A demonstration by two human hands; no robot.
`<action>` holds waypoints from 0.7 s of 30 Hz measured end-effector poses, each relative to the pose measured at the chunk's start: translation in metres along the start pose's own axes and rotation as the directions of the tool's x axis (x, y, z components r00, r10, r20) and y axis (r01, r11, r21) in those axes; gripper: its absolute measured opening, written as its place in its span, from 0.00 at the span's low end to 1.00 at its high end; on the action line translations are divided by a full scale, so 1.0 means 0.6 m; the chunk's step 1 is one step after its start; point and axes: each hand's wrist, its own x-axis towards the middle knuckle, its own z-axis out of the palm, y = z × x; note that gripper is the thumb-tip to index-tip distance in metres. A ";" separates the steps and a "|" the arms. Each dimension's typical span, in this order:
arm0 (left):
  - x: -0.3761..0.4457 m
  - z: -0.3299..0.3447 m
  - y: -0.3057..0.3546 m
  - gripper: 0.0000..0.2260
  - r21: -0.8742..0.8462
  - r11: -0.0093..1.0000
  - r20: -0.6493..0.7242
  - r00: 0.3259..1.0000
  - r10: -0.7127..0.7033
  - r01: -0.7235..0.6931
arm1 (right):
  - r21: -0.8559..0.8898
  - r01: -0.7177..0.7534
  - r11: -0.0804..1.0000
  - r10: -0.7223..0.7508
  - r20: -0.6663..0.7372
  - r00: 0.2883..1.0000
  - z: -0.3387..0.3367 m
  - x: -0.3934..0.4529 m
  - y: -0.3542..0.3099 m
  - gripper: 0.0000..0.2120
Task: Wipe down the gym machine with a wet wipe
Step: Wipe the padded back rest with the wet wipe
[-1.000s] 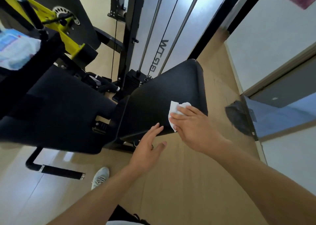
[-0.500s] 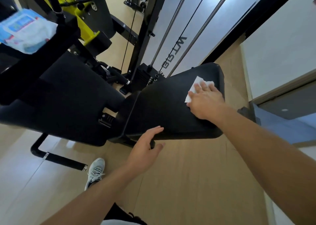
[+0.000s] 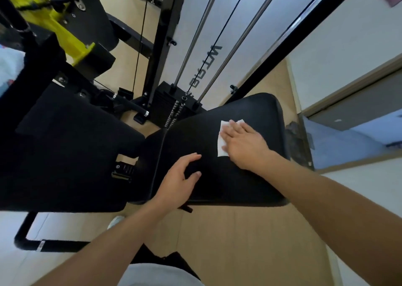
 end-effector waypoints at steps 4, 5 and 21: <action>0.036 -0.037 -0.004 0.21 0.015 1.000 0.043 0.999 0.021 -0.021 | -0.035 -0.180 0.983 0.181 0.022 0.983 -0.020 0.057 0.023 0.29; 0.044 -0.044 -0.005 0.21 0.023 0.999 0.054 0.998 0.028 -0.029 | -0.027 -0.131 0.991 0.132 0.034 0.991 -0.014 0.053 0.009 0.29; 0.117 -0.066 -0.029 0.21 0.034 0.999 0.110 0.993 -0.031 0.028 | -0.017 -0.127 0.992 0.128 0.027 0.991 -0.018 0.133 0.035 0.31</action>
